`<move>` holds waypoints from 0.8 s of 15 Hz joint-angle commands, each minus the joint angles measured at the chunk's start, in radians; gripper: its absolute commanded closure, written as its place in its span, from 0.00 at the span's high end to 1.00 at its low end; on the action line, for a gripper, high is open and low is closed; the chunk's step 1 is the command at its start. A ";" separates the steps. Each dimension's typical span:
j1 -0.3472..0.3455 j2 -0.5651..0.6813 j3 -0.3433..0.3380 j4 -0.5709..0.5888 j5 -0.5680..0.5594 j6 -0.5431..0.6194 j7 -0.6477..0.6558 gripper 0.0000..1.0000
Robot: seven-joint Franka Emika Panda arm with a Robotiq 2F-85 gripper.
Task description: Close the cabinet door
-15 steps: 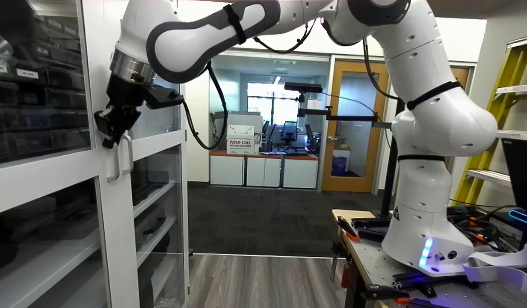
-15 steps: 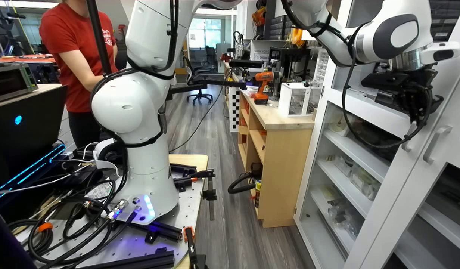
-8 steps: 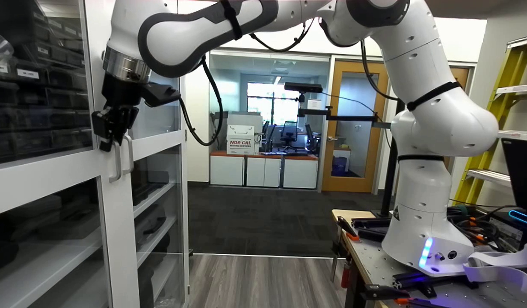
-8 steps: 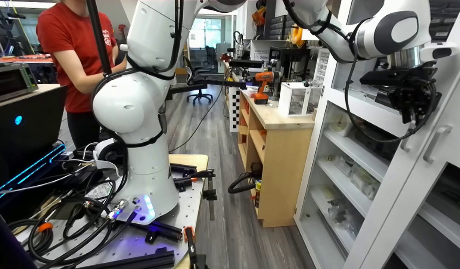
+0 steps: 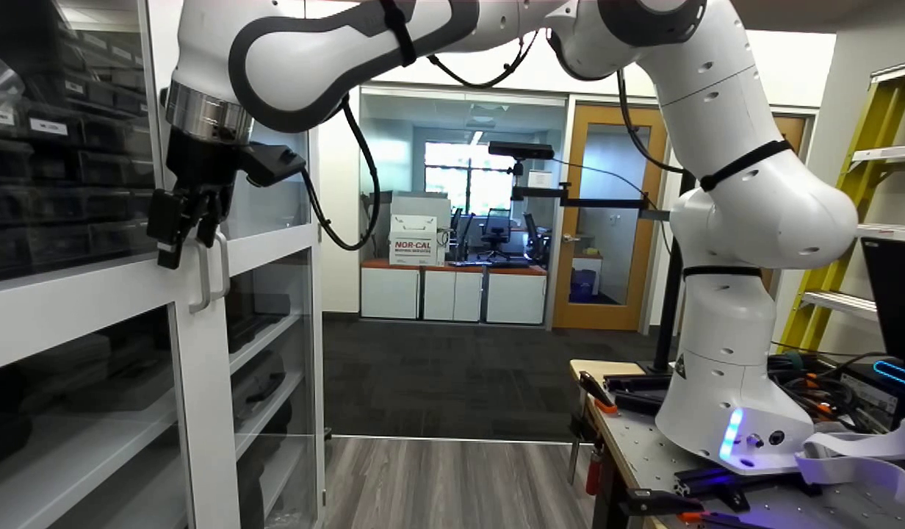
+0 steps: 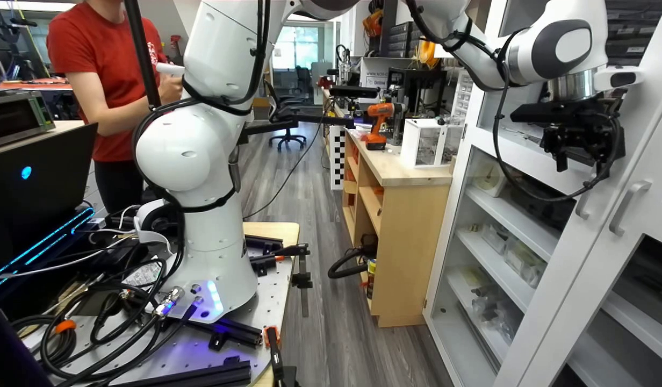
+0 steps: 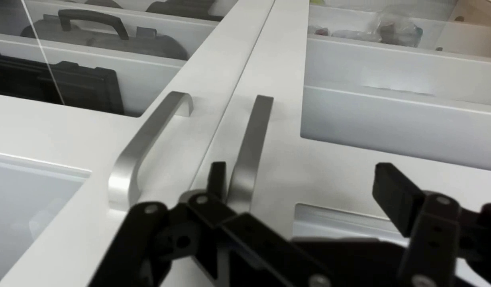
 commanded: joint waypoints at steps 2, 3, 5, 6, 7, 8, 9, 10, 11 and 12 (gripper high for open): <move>0.026 -0.049 -0.027 -0.037 -0.012 -0.057 0.001 1.00; 0.027 -0.060 -0.032 -0.047 -0.015 -0.066 0.011 1.00; 0.028 -0.088 -0.040 -0.073 -0.020 -0.082 0.027 1.00; 0.028 -0.109 -0.042 -0.091 -0.018 -0.095 0.033 1.00; 0.029 -0.127 -0.043 -0.104 -0.017 -0.110 0.040 1.00; 0.030 -0.152 -0.040 -0.123 -0.013 -0.130 0.044 1.00; 0.029 -0.174 -0.036 -0.141 -0.008 -0.147 0.049 1.00; 0.027 -0.199 -0.028 -0.161 0.003 -0.168 0.047 1.00; 0.027 -0.220 -0.022 -0.177 0.010 -0.188 0.051 1.00; 0.030 -0.242 -0.018 -0.195 0.011 -0.208 0.064 1.00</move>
